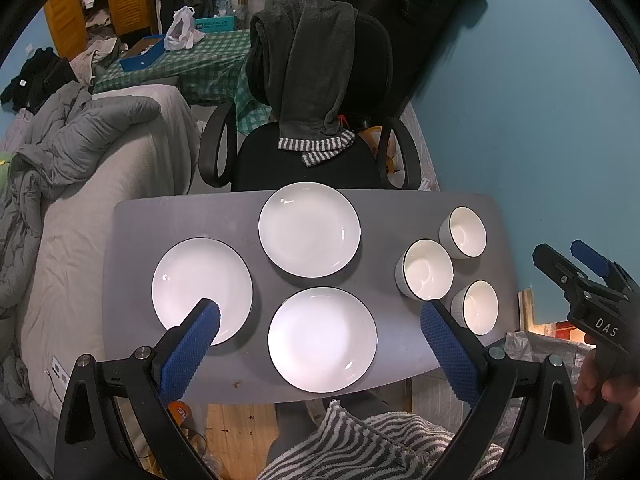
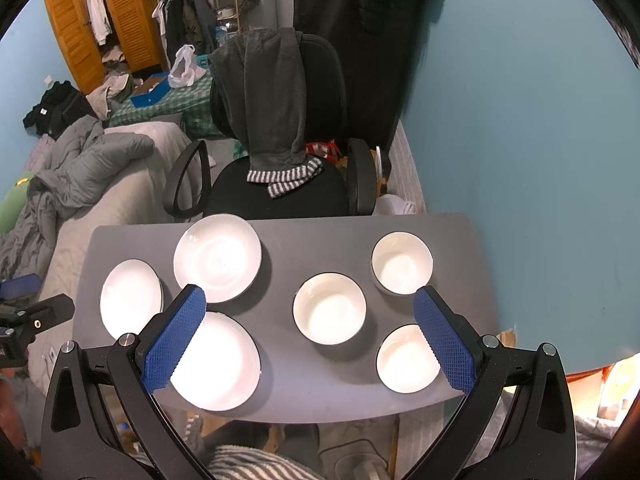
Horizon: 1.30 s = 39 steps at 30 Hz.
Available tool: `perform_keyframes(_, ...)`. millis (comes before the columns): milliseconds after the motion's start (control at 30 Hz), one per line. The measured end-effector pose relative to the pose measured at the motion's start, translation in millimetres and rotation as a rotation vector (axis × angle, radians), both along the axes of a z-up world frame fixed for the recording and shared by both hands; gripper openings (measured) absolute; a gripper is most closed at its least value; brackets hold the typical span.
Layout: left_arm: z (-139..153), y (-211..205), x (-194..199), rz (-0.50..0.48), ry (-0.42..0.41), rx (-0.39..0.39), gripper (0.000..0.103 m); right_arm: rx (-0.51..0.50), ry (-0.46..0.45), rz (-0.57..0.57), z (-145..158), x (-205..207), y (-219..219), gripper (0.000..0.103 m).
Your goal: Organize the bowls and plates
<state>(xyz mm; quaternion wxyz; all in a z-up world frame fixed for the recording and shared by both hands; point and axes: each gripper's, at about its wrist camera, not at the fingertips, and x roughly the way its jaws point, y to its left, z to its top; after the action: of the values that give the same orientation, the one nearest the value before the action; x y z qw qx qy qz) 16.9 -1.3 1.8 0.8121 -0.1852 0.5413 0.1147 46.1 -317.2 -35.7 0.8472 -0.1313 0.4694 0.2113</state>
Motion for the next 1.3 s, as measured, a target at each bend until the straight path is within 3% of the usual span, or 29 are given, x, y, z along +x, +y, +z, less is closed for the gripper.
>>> perform_keyframes(500, -9.3, 0.0, -6.3, 0.016, 0.012, 0.002, 0.102, -0.011, 0.009, -0.001, -2.4, -0.8, 3.7, 0.102)
perform_keyframes(933, -60.5, 24.4, -21.2, 0.054, 0.059, 0.003, 0.102, -0.067, 0.027, 0.083, -33.4, 7.3, 21.3, 0.102)
perform_keyframes(1300, -100.5, 22.3, -31.3, -0.014, 0.081, 0.137, 0.102, -0.072, 0.083, 0.192, -73.5, 2.3, 40.3, 0.102)
